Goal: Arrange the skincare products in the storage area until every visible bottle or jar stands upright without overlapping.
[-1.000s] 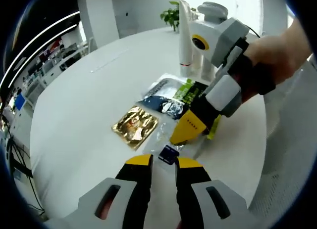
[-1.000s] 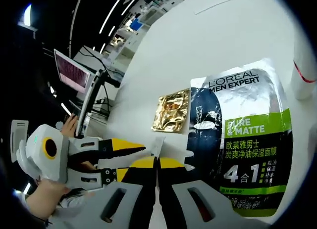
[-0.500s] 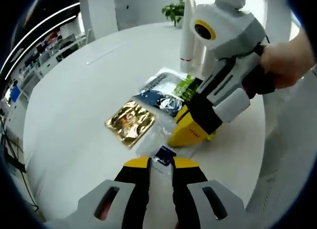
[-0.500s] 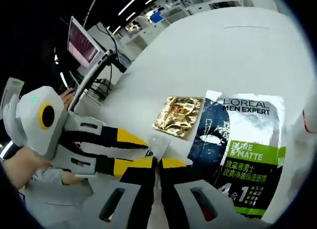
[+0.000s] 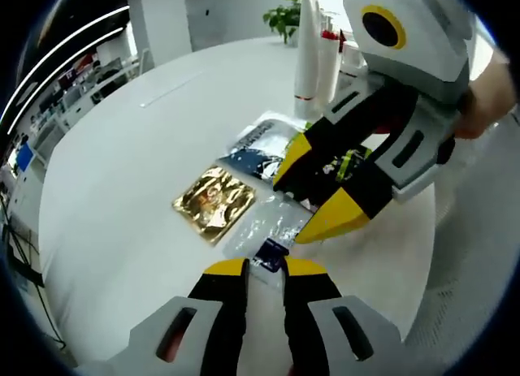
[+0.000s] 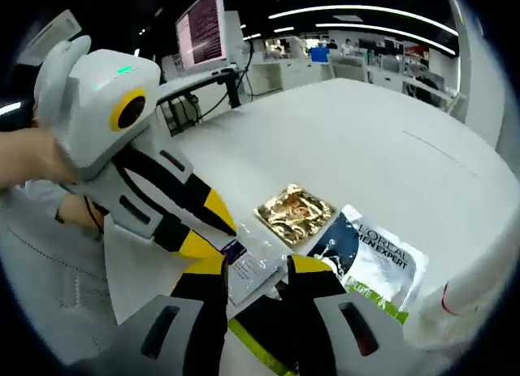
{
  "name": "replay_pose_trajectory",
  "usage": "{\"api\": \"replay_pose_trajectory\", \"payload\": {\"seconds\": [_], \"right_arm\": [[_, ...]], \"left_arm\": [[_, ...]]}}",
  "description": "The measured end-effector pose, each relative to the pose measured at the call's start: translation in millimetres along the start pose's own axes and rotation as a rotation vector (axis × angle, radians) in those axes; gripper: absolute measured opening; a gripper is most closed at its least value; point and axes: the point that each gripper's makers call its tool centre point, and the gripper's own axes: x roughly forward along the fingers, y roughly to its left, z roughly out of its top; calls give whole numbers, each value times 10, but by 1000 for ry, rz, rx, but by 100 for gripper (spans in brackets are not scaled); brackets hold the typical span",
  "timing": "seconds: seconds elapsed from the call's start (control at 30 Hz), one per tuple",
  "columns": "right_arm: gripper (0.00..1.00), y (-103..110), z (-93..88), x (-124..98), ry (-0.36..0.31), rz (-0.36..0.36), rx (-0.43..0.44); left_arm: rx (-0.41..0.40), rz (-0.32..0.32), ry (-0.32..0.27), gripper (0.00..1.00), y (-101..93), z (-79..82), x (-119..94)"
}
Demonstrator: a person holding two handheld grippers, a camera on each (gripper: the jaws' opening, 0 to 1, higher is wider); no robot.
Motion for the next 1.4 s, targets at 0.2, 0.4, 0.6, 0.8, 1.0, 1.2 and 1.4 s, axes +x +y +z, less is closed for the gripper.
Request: {"api": "replay_pose_trajectory", "payload": {"seconds": [0.2,0.4,0.6,0.8,1.0,1.2,1.4], "right_arm": [[29,102,-21,118,34,45,-35],[28,80,-133,164,72,59,-35],[29,111,-124,144,95,78,-58],[35,75,-48,29,61,57,-84],[37,-54,84,-184,16,6,-89],[41,-203,211,-558,-56,-64,-92],[47,-277,195,-1023,-117,-121,-24]], "left_arm": [[-2,1,-4,12,7,-9,9],[-4,2,-7,12,7,-10,13],[-11,18,-1,15,41,-19,15],[-49,35,-4,25,126,-8,-16],[-61,62,-66,25,178,146,-132],[-132,102,-139,27,200,330,-363],[-201,126,-192,45,171,357,-552]]}}
